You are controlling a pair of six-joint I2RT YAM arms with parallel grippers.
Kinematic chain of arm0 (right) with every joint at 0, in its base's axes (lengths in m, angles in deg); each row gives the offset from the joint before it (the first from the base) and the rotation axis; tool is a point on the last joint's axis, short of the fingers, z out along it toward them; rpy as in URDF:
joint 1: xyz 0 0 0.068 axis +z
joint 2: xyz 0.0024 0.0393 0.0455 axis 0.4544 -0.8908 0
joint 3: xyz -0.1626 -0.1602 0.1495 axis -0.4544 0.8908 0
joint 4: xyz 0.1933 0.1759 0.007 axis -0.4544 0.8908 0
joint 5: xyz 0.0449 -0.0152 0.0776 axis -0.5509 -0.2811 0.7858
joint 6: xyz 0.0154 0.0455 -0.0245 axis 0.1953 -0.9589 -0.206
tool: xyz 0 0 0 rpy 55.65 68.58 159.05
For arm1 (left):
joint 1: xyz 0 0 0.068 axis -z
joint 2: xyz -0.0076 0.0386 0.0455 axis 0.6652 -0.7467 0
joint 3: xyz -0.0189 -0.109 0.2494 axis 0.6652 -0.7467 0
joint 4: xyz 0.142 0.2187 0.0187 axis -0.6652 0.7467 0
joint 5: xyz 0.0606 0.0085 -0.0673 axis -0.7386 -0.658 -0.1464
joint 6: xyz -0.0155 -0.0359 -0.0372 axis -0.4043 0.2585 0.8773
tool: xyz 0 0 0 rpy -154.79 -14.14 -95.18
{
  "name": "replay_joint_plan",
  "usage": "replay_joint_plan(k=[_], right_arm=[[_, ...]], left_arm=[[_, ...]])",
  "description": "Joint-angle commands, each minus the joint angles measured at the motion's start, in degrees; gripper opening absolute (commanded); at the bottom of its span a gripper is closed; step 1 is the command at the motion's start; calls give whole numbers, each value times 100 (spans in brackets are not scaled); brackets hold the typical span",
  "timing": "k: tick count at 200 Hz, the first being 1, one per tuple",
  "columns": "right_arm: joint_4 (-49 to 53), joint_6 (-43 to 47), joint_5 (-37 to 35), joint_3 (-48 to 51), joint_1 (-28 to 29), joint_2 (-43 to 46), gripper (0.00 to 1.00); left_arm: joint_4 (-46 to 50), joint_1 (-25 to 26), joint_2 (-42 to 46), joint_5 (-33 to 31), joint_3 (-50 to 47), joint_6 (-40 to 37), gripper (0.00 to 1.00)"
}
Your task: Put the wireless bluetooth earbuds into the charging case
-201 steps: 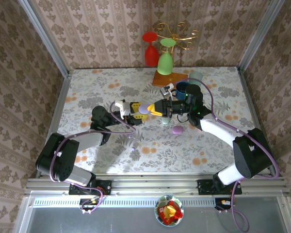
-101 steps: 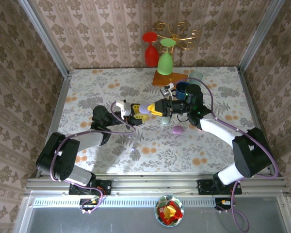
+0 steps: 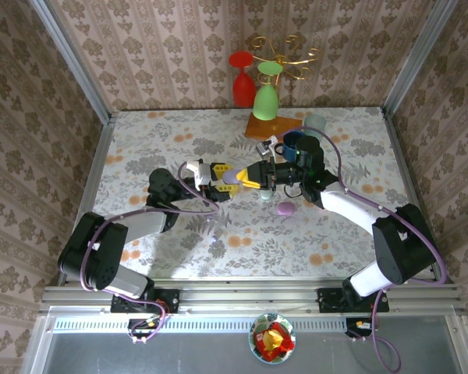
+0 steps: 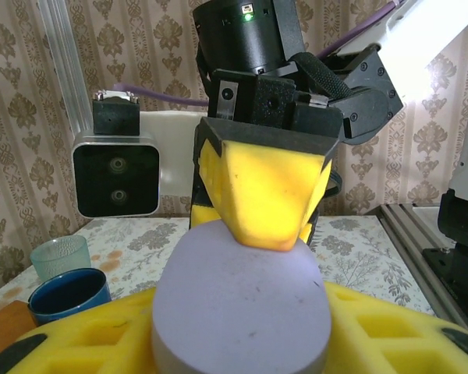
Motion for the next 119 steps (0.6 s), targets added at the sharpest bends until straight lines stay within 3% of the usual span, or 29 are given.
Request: replay_joint_plan(k=[1, 13, 39, 119], right_arm=[[-173, -54, 28, -48, 28, -43, 10], [-378, -192, 58, -32, 28, -50, 10], [-445, -242, 65, -18, 27, -27, 10], [-683, -397, 87, 53, 36, -30, 10]], left_arm=[[-239, 42, -11, 169, 133, -107, 50], [-237, 42, -14, 158, 94, -154, 58], [-239, 42, -19, 161, 76, -137, 59], [-239, 42, -98, 184, 128, -173, 49]])
